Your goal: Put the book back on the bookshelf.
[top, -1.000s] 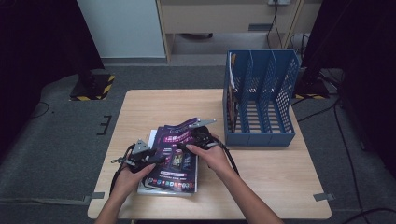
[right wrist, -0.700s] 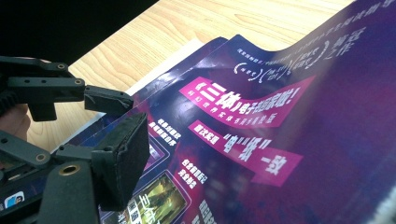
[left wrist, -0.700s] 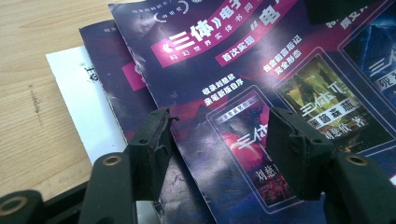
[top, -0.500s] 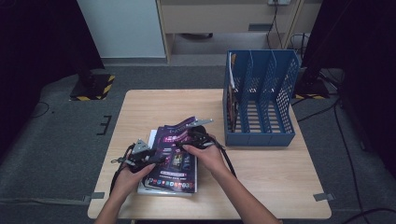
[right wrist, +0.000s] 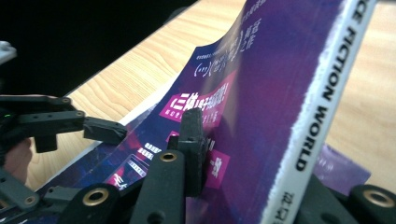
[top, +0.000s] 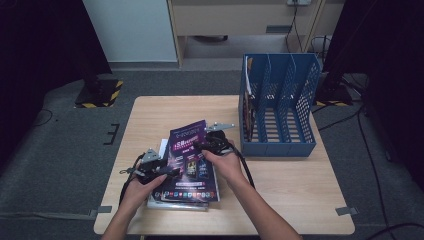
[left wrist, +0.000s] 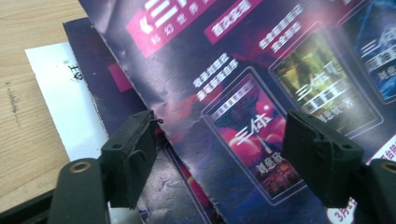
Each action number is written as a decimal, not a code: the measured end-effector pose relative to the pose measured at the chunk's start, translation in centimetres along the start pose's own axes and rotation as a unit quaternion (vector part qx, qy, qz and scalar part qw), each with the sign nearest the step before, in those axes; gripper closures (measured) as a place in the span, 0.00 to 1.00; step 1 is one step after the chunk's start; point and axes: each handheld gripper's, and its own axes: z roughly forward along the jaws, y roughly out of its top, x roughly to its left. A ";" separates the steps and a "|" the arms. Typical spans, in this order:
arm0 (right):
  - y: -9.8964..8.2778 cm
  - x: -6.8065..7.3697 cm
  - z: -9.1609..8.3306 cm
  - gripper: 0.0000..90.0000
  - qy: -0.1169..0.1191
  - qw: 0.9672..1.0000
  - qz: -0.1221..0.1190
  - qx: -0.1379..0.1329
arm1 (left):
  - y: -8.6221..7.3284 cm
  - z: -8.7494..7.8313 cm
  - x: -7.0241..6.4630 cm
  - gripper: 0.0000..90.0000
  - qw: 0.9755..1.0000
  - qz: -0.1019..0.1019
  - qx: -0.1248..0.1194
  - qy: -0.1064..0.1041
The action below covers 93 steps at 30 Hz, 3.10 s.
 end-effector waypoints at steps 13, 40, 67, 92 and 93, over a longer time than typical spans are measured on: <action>2.0 0.8 -2.1 0.87 0.005 0.998 -0.055 -0.039 | 0.0 -0.1 0.1 0.24 1.000 -0.014 -0.002 -0.024; 4.1 2.2 -4.0 0.90 0.052 0.985 -0.112 -0.117 | 0.1 0.4 -0.6 0.37 0.996 -0.006 0.005 -0.087; 4.4 1.6 -5.0 0.90 0.057 0.983 -0.121 -0.124 | 1.2 -1.6 0.4 0.77 0.998 0.005 -0.028 -0.053; 4.7 1.8 -5.6 0.88 0.069 0.978 -0.142 -0.134 | 1.8 -3.6 1.0 0.84 0.996 0.036 -0.075 0.019; 4.7 1.8 -5.6 0.88 0.069 0.978 -0.142 -0.134 | 1.8 -3.6 1.0 0.85 0.996 0.036 -0.075 0.019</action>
